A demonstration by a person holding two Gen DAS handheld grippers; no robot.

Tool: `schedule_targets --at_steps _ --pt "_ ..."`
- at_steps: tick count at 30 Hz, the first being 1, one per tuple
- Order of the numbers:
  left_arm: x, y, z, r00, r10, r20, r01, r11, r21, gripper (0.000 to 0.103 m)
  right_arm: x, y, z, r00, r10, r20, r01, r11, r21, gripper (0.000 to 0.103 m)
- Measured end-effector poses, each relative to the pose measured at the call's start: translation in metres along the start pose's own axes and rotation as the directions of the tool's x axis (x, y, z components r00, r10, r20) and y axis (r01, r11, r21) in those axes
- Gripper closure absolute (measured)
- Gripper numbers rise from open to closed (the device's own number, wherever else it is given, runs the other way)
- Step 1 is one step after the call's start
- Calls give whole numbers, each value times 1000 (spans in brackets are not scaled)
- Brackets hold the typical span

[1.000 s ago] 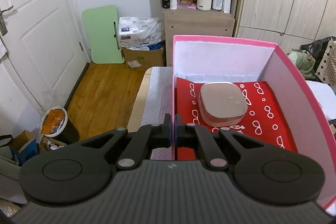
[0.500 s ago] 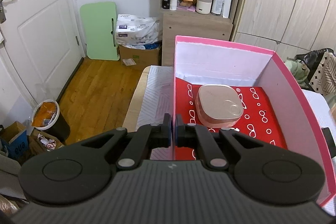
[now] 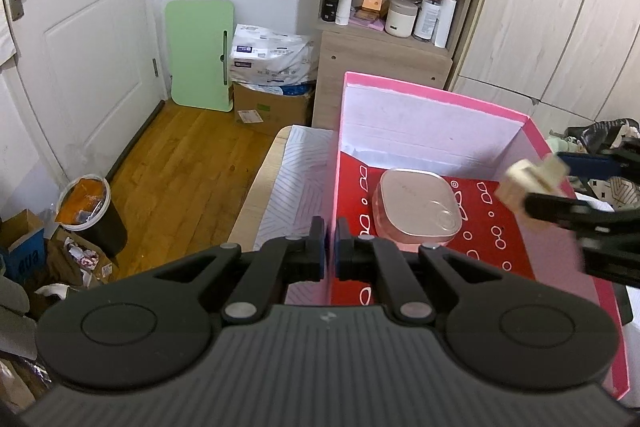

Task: Organize rigid objects
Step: 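Place the cream hair clip in the pink box beside the case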

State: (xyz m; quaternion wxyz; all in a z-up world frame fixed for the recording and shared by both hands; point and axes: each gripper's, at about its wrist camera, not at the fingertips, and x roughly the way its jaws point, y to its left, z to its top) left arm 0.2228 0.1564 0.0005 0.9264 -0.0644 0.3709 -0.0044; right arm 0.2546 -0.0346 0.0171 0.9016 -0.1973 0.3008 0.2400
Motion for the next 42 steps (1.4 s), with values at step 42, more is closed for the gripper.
schedule_targets --at_steps 42 --pt "-6 0 0 1000 -13 4 13 999 42 100 -111 -75 -147 986 141 -88 -59 788 613 41"
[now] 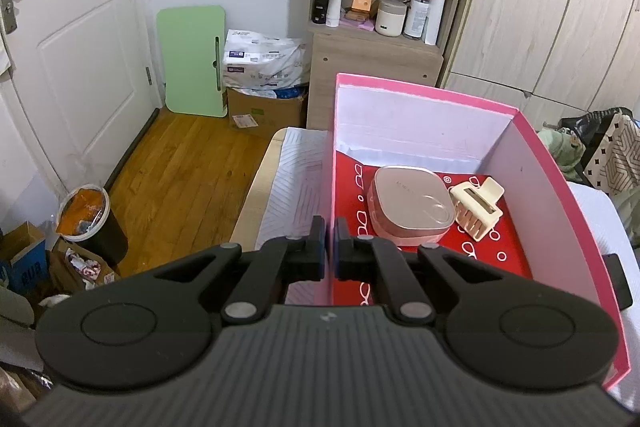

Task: Organize rigid objects
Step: 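Place the cream hair clip in the pink box beside the case, then grasp the white charger cube with the right tool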

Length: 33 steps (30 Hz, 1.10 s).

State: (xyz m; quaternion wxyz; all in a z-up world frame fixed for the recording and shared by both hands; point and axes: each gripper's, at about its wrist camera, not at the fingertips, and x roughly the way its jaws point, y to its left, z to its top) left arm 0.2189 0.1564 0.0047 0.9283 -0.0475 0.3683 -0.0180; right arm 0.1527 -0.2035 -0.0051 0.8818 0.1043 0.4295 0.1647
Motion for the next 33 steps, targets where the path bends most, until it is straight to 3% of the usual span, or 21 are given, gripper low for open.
schedule_targets --at_steps 4,11,18,22,25,28,33 --pt "0 -1 0 1000 6 -5 -6 1000 3 100 12 0 -30 999 -39 1 39 999 -5 41" --pt "-1 -3 -1 1000 14 -14 -14 1000 13 100 18 8 -51 991 -91 99 98 993 -69 41" --pt "0 -4 -1 1000 22 -19 -22 1000 8 100 40 8 -52 989 -132 69 138 987 -79 42" --pt "0 -4 -1 1000 23 -21 -22 1000 8 100 53 9 -47 975 -220 35 222 972 -72 42" --pt "0 -4 -1 1000 23 -21 -22 1000 7 100 52 5 -43 980 -197 34 198 980 -24 43" --pt "0 -4 -2 1000 22 -22 -22 1000 7 100 53 9 -43 981 -190 43 192 980 -60 58" --pt "0 -4 -2 1000 21 -22 -21 1000 8 100 52 9 -43 983 -175 47 178 983 -53 58"
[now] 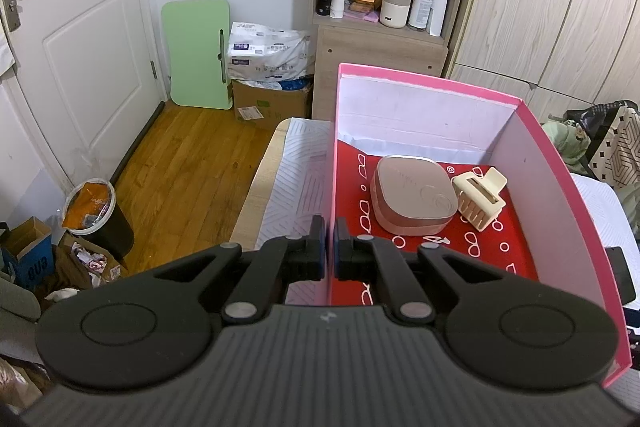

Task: Organize rigid objects
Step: 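Grasp the white charger cube with the right tool, then lower the white charger cube into the pink box and release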

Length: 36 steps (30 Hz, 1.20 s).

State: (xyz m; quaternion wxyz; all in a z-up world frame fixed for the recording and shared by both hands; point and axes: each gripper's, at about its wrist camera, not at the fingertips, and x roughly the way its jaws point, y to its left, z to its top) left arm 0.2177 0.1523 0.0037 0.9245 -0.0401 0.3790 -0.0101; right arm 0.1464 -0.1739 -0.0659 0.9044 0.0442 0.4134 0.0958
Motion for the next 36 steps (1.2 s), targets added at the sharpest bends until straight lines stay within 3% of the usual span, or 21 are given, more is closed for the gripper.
schedule_targets --at_steps 7,11,15,18,20,24,30,36 --pt "2 0 -2 1000 -3 0 3 1000 1 100 -16 -1 11 998 43 43 -43 999 15 58" --pt "2 1 -3 1000 -10 -2 10 1000 -3 99 -31 10 30 989 118 89 -119 993 1 58" --pt "2 1 -1 1000 -12 -11 12 1000 -14 99 -48 33 57 939 306 158 -304 952 -41 58" --pt "2 1 -1 1000 -9 -11 9 1000 -18 99 -51 55 80 898 412 157 -400 911 -105 58" --pt "2 1 -2 1000 -9 -11 9 1000 -22 99 -46 73 94 885 448 131 -428 891 -155 58" --pt "1 3 -1 1000 -13 -13 12 1000 -28 99 -18 107 121 898 440 19 -426 879 -217 58" --pt "0 6 -2 1000 -21 -9 21 999 -43 99 49 137 144 880 430 -201 -459 878 -133 58" --pt "-1 3 -3 1000 -14 -6 14 999 -29 99 94 158 142 879 365 -307 -417 901 -123 58"
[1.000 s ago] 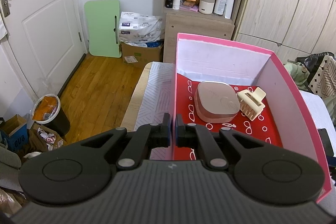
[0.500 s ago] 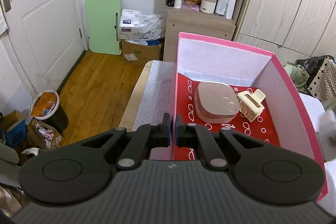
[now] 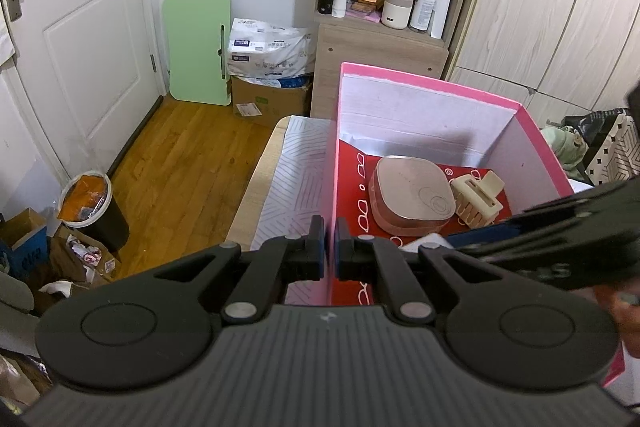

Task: Organize rigid objects
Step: 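Lower the white charger cube into the pink box and release, then grasp the purple starfish with the right tool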

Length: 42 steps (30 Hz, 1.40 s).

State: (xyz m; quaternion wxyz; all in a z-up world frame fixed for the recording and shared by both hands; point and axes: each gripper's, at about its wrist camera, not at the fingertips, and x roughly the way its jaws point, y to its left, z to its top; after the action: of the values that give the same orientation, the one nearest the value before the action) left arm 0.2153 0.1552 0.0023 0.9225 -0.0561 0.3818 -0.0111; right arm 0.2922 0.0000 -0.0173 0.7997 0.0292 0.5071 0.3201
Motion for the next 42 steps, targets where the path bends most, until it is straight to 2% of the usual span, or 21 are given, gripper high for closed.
schedule_targets --at_steps 8,13,15,25,29,33,37,39,42 --pt "-1 1 1 1000 -15 0 15 1000 -1 99 8 3 4 996 -91 -20 91 996 -5 56" --pt "0 3 1 1000 -25 -1 25 1000 -4 99 -30 -7 8 998 9 57 -12 998 56 56" --pt "0 4 1 1000 -28 0 28 1000 -6 99 -51 -6 2 994 6 108 -11 999 40 56" --pt "0 5 1 1000 -23 2 23 1000 -9 98 -160 -32 -59 959 66 277 -100 989 113 55" --pt "-1 0 2 1000 -10 -10 10 1000 17 99 -188 -48 -91 947 86 310 -137 980 147 54" --pt "-1 0 2 1000 -5 -30 6 1000 27 99 -198 -63 -126 958 17 288 -72 981 180 52" --pt "-2 -1 2 999 1 -41 0 1000 28 99 -186 -76 -157 969 -50 243 -2 978 210 51" --pt "-2 -3 1 999 13 -38 -12 999 35 99 -174 -80 -174 966 -77 246 22 976 218 51" --pt "-3 -5 -1 999 27 -36 -25 999 41 99 -156 -77 -196 956 -122 265 79 983 165 51"
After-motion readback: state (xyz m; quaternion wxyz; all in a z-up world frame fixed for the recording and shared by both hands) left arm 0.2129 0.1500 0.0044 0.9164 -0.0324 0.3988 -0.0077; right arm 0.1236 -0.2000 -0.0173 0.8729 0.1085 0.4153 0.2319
